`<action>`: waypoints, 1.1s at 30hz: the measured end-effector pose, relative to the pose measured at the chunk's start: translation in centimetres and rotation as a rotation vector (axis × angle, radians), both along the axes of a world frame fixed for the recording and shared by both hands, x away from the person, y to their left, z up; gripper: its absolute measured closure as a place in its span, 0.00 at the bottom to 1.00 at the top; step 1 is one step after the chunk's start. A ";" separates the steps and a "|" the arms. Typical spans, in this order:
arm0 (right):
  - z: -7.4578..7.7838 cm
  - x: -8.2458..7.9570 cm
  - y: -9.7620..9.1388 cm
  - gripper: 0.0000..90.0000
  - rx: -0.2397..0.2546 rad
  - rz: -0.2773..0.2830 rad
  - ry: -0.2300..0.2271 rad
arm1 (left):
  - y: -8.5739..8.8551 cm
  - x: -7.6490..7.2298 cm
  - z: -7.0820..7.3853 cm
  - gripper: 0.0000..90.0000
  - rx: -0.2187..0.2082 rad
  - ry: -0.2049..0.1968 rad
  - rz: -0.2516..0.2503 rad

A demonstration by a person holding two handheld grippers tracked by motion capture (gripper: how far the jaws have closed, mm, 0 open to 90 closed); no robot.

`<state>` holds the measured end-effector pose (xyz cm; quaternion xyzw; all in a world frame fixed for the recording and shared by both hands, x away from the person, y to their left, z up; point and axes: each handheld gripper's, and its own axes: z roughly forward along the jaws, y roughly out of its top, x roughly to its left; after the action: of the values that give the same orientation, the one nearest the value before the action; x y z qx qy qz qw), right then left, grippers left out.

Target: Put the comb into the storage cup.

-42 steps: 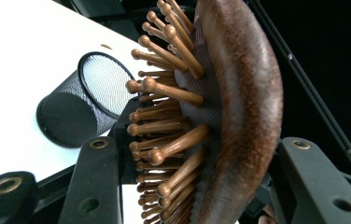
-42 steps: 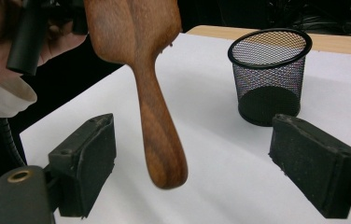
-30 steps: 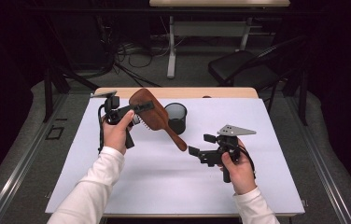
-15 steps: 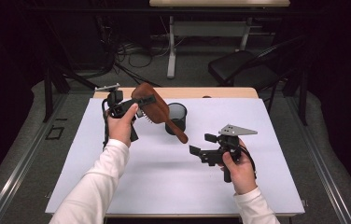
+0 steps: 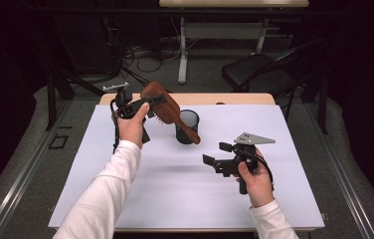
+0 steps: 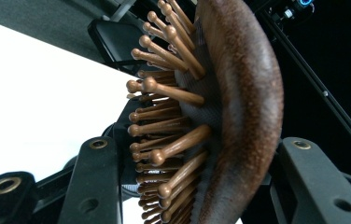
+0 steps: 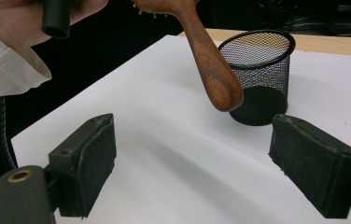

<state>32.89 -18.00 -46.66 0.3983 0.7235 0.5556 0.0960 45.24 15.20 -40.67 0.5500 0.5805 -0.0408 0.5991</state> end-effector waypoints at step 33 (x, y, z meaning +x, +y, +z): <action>0.0 -0.2 -0.1 0.16 -0.001 -0.009 -0.002 | -0.7 1.5 4.1 0.57 0.079 -0.064 0.070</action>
<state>32.69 -18.07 -46.71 0.4008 0.7222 0.5549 0.0992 46.75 14.53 -36.55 0.5537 0.5810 0.0207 0.5962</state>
